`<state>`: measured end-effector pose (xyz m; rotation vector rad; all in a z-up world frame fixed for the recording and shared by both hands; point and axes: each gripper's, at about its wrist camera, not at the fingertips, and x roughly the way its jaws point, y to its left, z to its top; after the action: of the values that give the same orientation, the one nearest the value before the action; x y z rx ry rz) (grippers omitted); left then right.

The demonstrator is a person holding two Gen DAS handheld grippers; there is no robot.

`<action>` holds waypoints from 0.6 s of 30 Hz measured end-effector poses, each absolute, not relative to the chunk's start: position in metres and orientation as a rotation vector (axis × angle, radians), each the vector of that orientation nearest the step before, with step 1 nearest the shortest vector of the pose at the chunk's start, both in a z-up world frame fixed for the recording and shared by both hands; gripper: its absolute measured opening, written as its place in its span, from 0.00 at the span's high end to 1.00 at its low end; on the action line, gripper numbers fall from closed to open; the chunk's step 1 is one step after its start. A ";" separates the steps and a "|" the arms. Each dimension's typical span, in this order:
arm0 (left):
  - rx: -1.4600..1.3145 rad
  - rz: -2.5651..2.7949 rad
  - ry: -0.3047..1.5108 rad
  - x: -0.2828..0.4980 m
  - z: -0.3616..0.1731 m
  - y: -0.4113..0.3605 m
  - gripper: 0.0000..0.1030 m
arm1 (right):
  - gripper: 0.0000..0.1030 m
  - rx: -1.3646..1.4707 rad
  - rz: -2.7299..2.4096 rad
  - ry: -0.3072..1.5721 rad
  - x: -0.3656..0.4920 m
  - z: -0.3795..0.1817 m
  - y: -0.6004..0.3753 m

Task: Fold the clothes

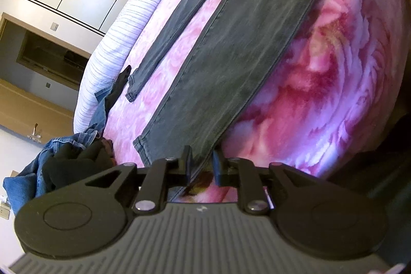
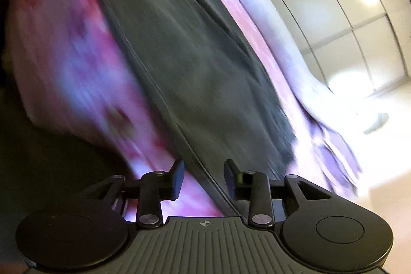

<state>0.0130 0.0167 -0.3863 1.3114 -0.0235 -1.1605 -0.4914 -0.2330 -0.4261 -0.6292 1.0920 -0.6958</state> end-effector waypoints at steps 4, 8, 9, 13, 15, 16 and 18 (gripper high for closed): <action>1.318 -1.160 -0.009 0.013 -0.387 0.013 0.85 | 0.67 -0.501 -0.772 1.086 -0.516 -0.424 -0.271; 1.286 -1.148 0.038 0.019 -0.380 0.017 0.81 | 0.67 -0.290 -0.790 1.135 -0.534 -0.425 -0.299; 1.277 -1.137 0.051 0.020 -0.377 0.019 0.79 | 0.67 -0.258 -0.825 1.150 -0.536 -0.423 -0.302; 1.169 -1.085 0.119 0.029 -0.357 0.025 0.71 | 0.66 -0.124 -0.950 1.035 -0.544 -0.399 -0.296; 1.074 -1.065 0.160 0.031 -0.345 0.025 0.65 | 0.50 -0.016 -1.000 0.934 -0.543 -0.384 -0.292; 1.028 -1.057 0.180 0.032 -0.339 0.025 0.63 | 0.29 0.030 -1.019 0.888 -0.541 -0.379 -0.290; 0.956 -1.051 0.209 0.031 -0.329 0.024 0.55 | 0.17 0.106 -1.036 0.817 -0.534 -0.370 -0.287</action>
<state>0.0312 0.0243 -0.3293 0.9560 0.2093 -1.0506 -0.5345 -0.2871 -0.3705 0.1055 0.8169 -1.0359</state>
